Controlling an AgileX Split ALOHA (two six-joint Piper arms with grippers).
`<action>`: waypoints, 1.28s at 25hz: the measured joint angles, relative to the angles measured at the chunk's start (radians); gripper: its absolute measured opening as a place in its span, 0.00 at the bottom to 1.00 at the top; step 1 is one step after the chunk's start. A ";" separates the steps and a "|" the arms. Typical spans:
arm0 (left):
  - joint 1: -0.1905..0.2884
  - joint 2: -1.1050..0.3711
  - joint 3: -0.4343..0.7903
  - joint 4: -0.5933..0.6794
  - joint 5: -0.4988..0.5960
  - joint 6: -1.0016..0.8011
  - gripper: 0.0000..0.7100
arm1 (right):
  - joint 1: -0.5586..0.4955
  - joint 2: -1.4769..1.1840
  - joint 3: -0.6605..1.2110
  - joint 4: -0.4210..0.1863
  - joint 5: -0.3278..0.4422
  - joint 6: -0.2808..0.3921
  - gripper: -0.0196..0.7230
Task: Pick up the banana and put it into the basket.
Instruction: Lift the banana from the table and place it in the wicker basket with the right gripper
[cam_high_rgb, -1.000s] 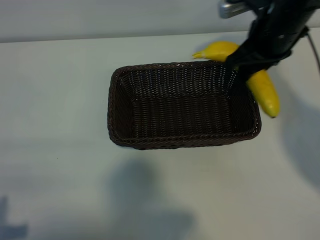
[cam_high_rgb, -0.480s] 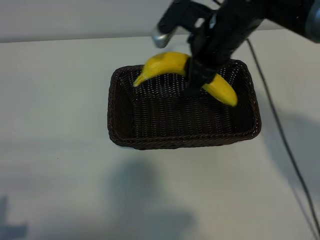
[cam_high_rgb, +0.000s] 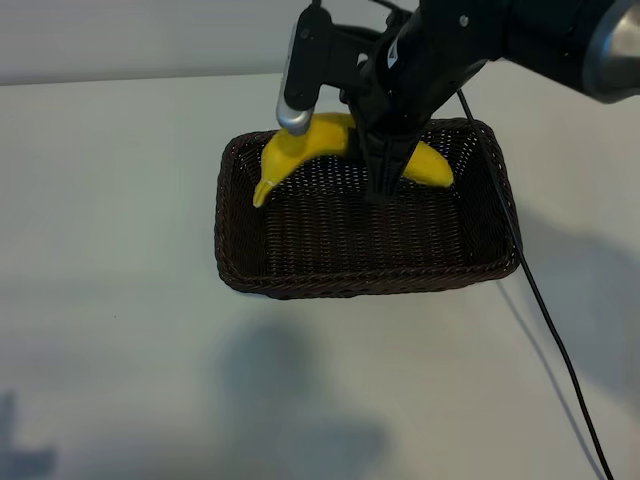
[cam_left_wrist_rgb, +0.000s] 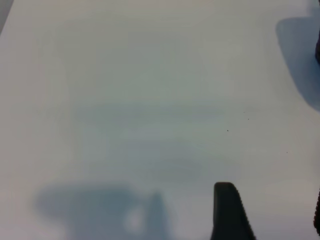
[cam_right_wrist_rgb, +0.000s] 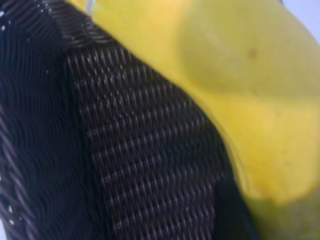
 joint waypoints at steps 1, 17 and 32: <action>0.000 0.000 0.000 0.000 0.000 0.000 0.63 | 0.000 0.013 0.000 0.000 0.000 0.004 0.59; 0.000 0.000 0.000 0.000 0.000 0.000 0.63 | 0.000 0.180 0.000 -0.096 -0.064 0.174 0.59; 0.000 0.000 0.000 0.000 0.000 0.000 0.63 | 0.000 0.170 0.000 -0.096 0.020 0.260 0.80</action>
